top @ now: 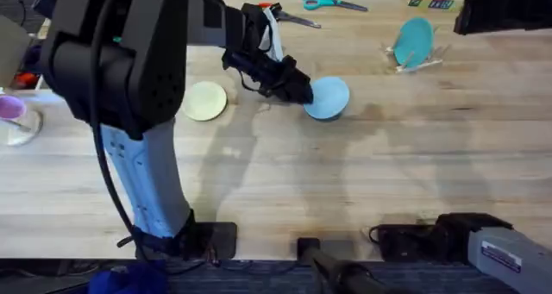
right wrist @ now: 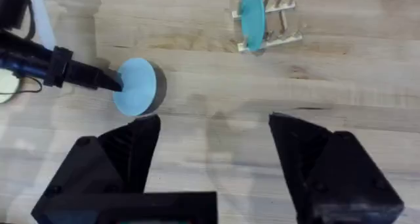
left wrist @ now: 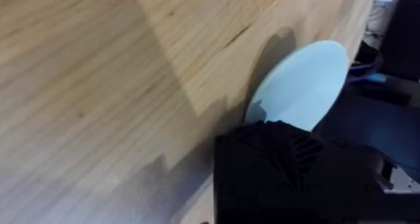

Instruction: Pick up the plates from the table one by one and place each into a slot on the dish rack.

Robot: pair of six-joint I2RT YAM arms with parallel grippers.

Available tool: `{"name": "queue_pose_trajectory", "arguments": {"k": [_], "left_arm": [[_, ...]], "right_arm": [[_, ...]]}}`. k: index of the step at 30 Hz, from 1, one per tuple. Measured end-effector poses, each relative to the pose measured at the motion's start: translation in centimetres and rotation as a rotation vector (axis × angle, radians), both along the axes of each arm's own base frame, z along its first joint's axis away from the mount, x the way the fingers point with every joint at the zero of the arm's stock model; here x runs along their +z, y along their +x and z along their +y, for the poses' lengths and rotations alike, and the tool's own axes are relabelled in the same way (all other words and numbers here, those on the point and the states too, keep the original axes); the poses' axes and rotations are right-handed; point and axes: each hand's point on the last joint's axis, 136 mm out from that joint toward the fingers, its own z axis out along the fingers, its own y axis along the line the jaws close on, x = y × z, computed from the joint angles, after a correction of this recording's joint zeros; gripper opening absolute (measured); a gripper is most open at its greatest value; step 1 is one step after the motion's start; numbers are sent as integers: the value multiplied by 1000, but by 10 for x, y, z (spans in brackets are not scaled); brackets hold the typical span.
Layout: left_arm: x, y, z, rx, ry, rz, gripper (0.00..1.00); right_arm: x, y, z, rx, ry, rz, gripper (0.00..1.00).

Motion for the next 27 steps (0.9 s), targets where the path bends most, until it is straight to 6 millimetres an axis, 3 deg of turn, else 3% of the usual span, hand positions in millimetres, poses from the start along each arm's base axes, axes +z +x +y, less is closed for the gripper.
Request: {"name": "queue_pose_trajectory", "arguments": {"k": [17, 27], "left_arm": [[-2, 0, -5, 0, -54, 50, 42], [-2, 0, -5, 0, -54, 50, 42]], "right_arm": [[-9, -7, 0, 2, 2, 53, 995], [-47, 19, 20, 66, 100, 213, 995]]}}
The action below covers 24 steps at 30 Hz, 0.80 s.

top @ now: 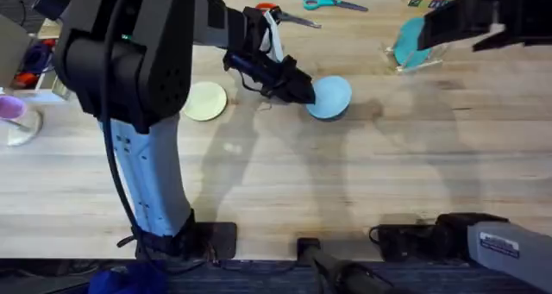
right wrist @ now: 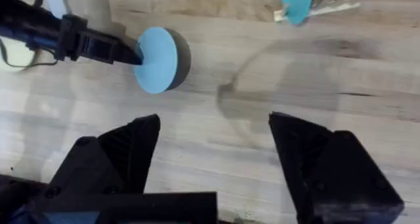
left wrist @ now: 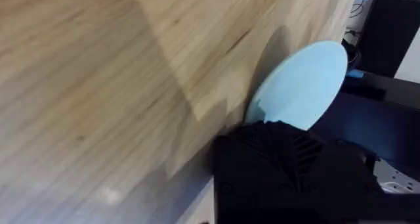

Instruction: Pick up the plates from the table one by one and place each into a slot on the dish rack.

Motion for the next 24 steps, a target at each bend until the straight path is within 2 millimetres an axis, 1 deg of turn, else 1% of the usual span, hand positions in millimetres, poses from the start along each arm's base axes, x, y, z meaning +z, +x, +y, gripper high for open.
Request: {"name": "queue_pose_trajectory", "arguments": {"k": [5, 9, 11, 18, 21, 24], "left_arm": [[0, 0, 0, 2, 0, 0, 42], [0, 1, 0, 4, 0, 2, 42], [0, 1, 0, 4, 0, 2, 42], [0, 1, 0, 4, 0, 2, 42], [0, 1, 0, 4, 0, 3, 42], [0, 1, 0, 4, 0, 2, 42]], "right_arm": [[-23, 13, 5, 12, 26, 78, 995], [-41, 23, 15, 36, 83, 86, 995], [-54, 28, 20, 30, 117, 86, 995], [-109, 24, 35, -21, 240, 158, 995], [-127, 20, 38, -50, 275, 197, 995], [-140, 18, 41, -83, 301, 229, 995]]}}
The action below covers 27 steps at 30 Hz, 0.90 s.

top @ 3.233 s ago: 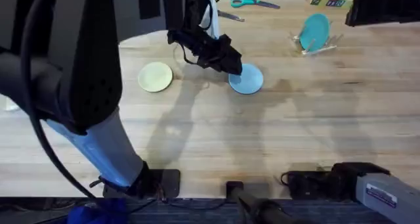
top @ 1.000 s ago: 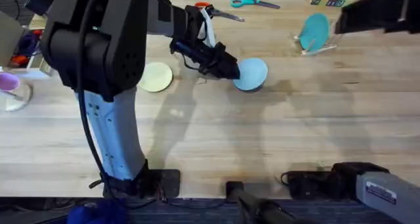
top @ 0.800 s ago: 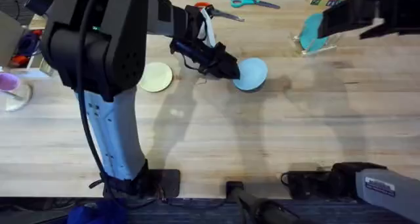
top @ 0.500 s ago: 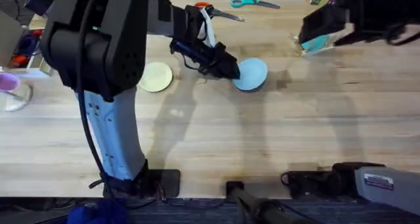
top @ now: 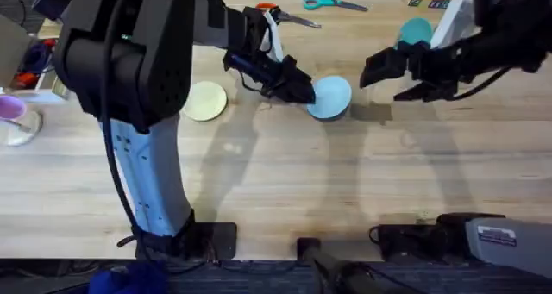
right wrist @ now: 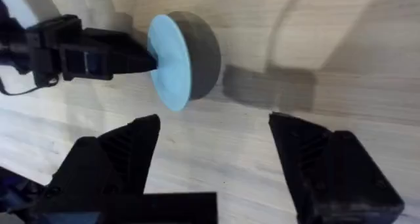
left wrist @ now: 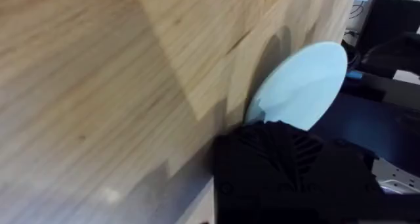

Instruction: Pick up the plates from the table one by one and place each into a slot on the dish rack.

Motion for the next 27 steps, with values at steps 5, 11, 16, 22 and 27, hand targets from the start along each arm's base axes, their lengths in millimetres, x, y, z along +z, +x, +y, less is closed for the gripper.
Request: {"name": "queue_pose_trajectory", "arguments": {"k": [5, 11, 16, 22, 27], "left_arm": [[0, 0, 0, 0, 0, 0, 41], [0, 0, 0, 0, 0, 0, 41], [0, 0, 0, 0, 0, 0, 41], [0, 0, 0, 0, 0, 0, 41], [0, 0, 0, 0, 0, 0, 41]], "right_arm": [[-12, 4, 6, -29, 21, 41, 995], [-24, 16, 25, -15, 44, 43, 995], [-37, 18, 40, 15, 50, 70, 995], [-46, 28, 50, 30, 77, 58, 995], [-50, 32, 53, 15, 98, 66, 995]]}}
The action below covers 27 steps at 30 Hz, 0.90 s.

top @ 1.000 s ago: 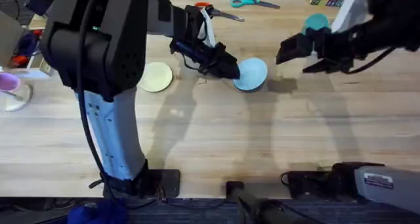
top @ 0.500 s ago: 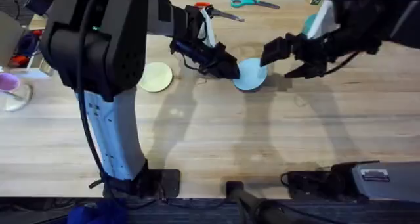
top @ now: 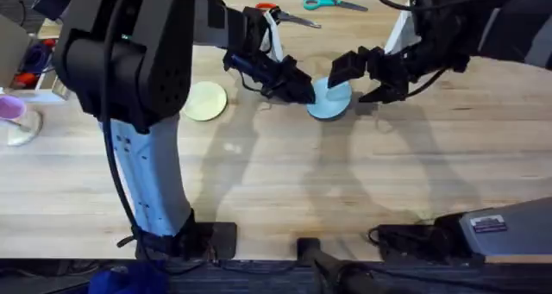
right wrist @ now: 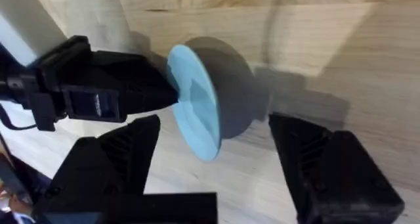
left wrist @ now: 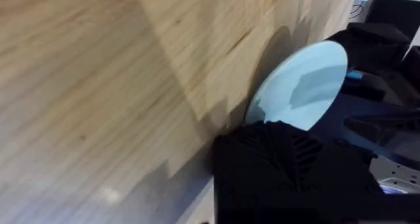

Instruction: Pick up the plates from the table one by one and place each into a slot on the dish rack.

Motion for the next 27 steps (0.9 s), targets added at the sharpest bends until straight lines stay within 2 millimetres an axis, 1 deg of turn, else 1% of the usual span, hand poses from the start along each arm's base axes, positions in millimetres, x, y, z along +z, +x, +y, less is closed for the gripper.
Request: {"name": "queue_pose_trajectory", "arguments": {"k": [4, 6, 15, 17, 19, 20, 22, 23, 25, 26, 27], "left_arm": [[0, 0, 0, 0, 0, -1, 41], [0, 0, 0, 0, 0, 0, 41], [0, 0, 0, 0, 0, 0, 41], [0, 0, 0, 0, 0, 0, 41], [0, 0, 0, 0, 0, 0, 42], [0, 0, 0, 0, 0, 0, 41], [0, 0, 0, 0, 0, 0, 40], [0, 0, 0, 0, 0, -1, 41], [0, 0, 0, 0, 0, -1, 41], [0, 0, 0, 0, 0, -1, 41], [0, 0, 0, 0, 0, -1, 41]], "right_arm": [[0, 0, 1, -4, 7, 4, 993], [0, 0, 1, -4, 9, 5, 946], [1, 0, 2, -9, 14, 9, 578], [1, 0, 2, -9, 14, 9, 475], [1, 0, 2, -10, 15, 10, 396], [1, 0, 2, -12, 15, 11, 369], [0, 0, 2, -12, 15, 11, 361], [1, 0, 2, -11, 15, 10, 325], [0, 0, 2, -14, 14, 12, 117], [0, 0, 1, -16, 13, 13, 55], [0, 0, 1, -16, 14, 13, 39]]}}
